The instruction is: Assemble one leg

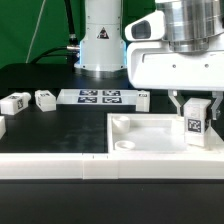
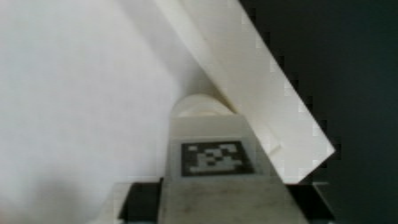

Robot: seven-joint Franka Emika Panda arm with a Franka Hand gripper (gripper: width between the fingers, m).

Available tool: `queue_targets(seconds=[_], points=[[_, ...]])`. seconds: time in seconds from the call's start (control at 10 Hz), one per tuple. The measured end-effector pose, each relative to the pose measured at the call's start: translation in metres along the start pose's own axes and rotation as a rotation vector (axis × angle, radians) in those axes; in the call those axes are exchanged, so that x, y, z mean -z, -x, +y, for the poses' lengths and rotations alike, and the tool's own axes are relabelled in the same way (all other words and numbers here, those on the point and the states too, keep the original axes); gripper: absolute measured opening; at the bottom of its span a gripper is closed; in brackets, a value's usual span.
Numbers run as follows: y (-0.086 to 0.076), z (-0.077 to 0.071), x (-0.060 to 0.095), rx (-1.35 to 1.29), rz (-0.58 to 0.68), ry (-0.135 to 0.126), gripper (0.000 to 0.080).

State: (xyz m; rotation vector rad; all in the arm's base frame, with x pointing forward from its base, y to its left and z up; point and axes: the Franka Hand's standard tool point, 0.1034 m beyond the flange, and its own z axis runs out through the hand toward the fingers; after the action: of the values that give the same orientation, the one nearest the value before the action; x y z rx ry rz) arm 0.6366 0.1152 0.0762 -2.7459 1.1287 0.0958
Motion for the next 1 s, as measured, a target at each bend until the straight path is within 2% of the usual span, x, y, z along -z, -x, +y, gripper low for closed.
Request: queue_targets(seconds=[0.3,0.5,0.6,0.8,0.9,1.0], points=[[0.013,-0.006,-0.005,-0.356,-0.003,0.009,0.0294],[0.017,-0.01,-0.006,-0.516,-0.026,-0.007,0.0294],[0.018,-0.011,-0.006,-0.556,-0.032,-0.01,0.0294],[0.017,-0.01,-0.006,-0.458,-0.032,-0.012,0.03],[0.013,-0.008,-0.004,-0.364,-0.037,-0.02,0.0476],[0.009,-0.006,-0.002,-0.201,-0.04,-0.019,0.061]])
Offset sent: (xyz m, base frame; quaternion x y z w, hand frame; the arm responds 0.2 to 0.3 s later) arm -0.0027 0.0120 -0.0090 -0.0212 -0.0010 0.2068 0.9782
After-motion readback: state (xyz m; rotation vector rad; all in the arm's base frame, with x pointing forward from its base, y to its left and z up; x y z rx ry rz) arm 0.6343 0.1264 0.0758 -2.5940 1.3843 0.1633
